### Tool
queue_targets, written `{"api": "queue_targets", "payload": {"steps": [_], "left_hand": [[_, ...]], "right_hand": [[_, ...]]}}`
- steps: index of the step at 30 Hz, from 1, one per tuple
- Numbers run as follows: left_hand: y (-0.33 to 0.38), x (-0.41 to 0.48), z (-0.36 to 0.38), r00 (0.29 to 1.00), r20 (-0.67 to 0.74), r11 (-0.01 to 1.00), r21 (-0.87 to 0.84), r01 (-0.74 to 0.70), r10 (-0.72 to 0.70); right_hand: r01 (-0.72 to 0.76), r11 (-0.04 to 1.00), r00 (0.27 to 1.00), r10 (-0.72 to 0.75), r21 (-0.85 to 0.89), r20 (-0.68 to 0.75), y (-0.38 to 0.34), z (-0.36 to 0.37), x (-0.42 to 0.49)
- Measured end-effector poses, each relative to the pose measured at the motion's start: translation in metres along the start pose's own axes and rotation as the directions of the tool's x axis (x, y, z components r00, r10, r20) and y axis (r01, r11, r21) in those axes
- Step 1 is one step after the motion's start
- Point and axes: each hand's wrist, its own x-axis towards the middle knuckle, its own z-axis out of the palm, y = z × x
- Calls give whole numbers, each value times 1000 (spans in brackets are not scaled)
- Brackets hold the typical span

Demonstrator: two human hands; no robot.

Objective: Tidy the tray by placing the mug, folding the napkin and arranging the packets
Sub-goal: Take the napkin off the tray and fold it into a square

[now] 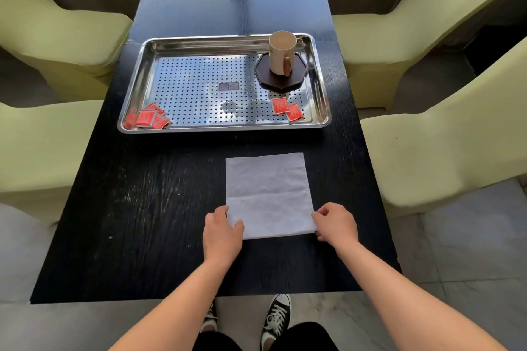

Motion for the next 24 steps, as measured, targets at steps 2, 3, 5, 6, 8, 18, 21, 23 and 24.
{"api": "queue_targets", "payload": {"steps": [2,3,5,6,8,18,21,23,24], "left_hand": [[1,4,-1,999,13,997,-55,45,-45],[1,6,-1,997,23,992,-96,80,-78],[1,9,-1,985,46,964,-202,170,-165],[0,10,-1,977,64,944,-254,211,-201],[-5,11,0,964,111,902,-339,266,-243],[-20,9,-8,880,389,585,-659,472,-272],[-18,9,-13,862,435,534,-678,504,-261],[-17,7,-15,852,454,501,-691,522,-261],[-17,6,-16,848,462,484,-697,529,-261]], "right_hand": [[-15,1000,1000,15,19,-4,0,1,-1],[-19,999,1000,19,26,-4,0,2,-1],[-29,998,1000,29,60,0,0,2,-3],[-37,996,999,36,85,4,0,2,-4],[-49,990,999,48,134,6,1,2,-6],[-97,970,995,102,224,-13,7,11,-19],[-116,939,993,110,324,37,11,16,-17],[-155,850,988,127,503,89,13,18,-16],[-168,805,986,131,569,105,14,19,-16]]}}
